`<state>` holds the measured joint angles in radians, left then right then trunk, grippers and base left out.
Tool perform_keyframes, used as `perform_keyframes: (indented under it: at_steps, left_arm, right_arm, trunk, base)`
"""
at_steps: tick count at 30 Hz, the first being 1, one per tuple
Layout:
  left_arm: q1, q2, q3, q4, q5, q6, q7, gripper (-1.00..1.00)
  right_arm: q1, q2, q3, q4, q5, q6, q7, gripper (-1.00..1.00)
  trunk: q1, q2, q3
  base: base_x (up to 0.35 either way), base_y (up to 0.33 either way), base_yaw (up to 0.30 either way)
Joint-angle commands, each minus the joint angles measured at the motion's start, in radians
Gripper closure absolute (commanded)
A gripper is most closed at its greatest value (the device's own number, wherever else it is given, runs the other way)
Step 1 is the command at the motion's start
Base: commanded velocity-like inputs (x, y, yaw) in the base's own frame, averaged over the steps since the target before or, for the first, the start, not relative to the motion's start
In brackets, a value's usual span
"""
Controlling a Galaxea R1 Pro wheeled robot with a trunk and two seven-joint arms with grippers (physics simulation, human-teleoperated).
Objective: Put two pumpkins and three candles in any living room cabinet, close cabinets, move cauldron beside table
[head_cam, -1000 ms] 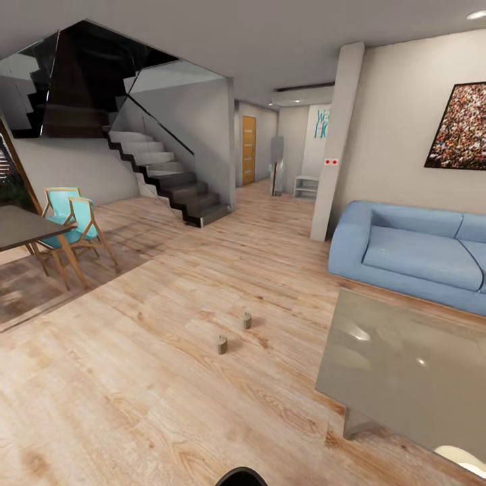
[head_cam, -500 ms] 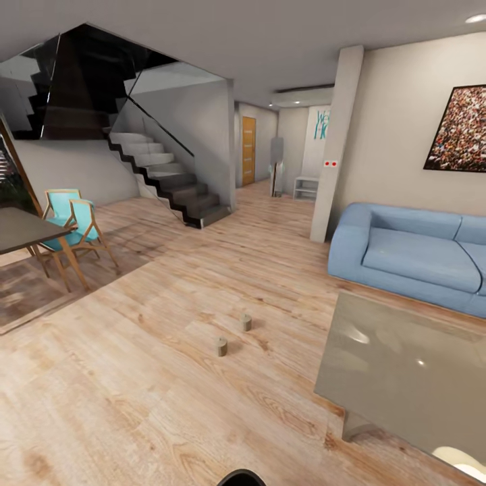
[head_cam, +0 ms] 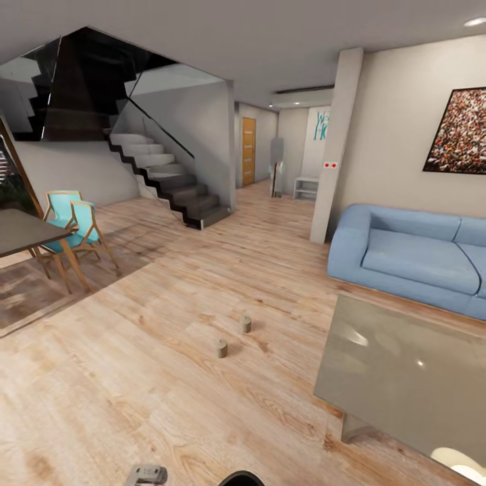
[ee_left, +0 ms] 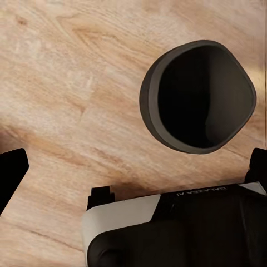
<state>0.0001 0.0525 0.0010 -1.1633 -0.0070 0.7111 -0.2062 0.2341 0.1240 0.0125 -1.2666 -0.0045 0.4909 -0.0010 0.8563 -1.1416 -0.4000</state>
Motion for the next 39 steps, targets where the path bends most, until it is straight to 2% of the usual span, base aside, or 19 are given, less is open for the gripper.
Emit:
perform_keyframes:
  at_steps: [1, 8, 11, 14, 19, 23, 26, 32, 39]
  left_arm:
    - [-0.001, 0.000, -0.001, -0.005, -0.002, 0.008, -0.003, -1.00]
    - [-0.006, -0.006, -0.008, -0.006, -0.005, 0.014, 0.003, -1.00]
    - [-0.007, -0.009, -0.008, -0.028, -0.003, 0.020, 0.003, -1.00]
    - [-0.009, -0.011, -0.009, -0.077, -0.002, 0.033, 0.004, -1.00]
    - [-0.009, -0.012, -0.008, -0.111, 0.001, 0.049, 0.004, -1.00]
    - [-0.009, -0.014, -0.007, -0.125, 0.005, 0.054, 0.004, -1.00]
    - [-0.010, -0.019, -0.007, -0.127, 0.003, 0.054, 0.005, -1.00]
    - [-0.009, -0.026, -0.007, -0.117, -0.003, 0.048, 0.009, -1.00]
    - [-0.013, -0.030, -0.007, -0.097, 0.001, 0.049, 0.009, -1.00]
  right_arm:
    - [-0.008, 0.000, 0.000, -0.002, -0.001, 0.005, 0.001, -1.00]
    - [-0.035, -0.006, -0.010, 0.006, -0.022, -0.018, 0.003, -1.00]
    - [-0.044, -0.009, -0.013, 0.051, -0.027, -0.073, 0.003, -1.00]
    - [-0.081, -0.008, -0.010, 0.116, -0.030, -0.135, -0.002, -1.00]
    - [-0.133, -0.007, -0.009, 0.180, -0.031, -0.157, -0.004, -1.00]
    - [-0.174, -0.002, -0.004, 0.192, -0.031, -0.159, -0.004, -1.00]
    - [-0.194, 0.000, -0.002, 0.194, -0.032, -0.157, -0.004, -1.00]
    - [-0.233, 0.004, 0.002, 0.196, -0.068, -0.087, -0.005, -1.00]
    - [-0.273, 0.012, 0.005, 0.198, -0.112, -0.060, -0.006, -1.00]
  trunk:
    - [-0.004, 0.007, 0.002]
    - [-0.031, 0.056, 0.024]
    - [-0.042, 0.077, 0.034]
    - [-0.054, 0.098, 0.043]
    - [-0.073, 0.133, 0.059]
    - [-0.088, 0.161, 0.071]
    - [-0.088, 0.161, 0.071]
    - [-0.088, 0.161, 0.071]
    - [-0.088, 0.161, 0.071]
  base:
    - [0.000, 0.000, 0.000]
    - [0.000, 0.000, 0.000]
    - [0.000, 0.000, 0.000]
    - [0.000, 0.000, 0.000]
    - [0.000, 0.000, 0.000]
    - [0.000, 0.000, 0.000]
    - [0.000, 0.000, 0.000]
    - [0.000, 0.000, 0.000]
    - [0.000, 0.000, 0.000]
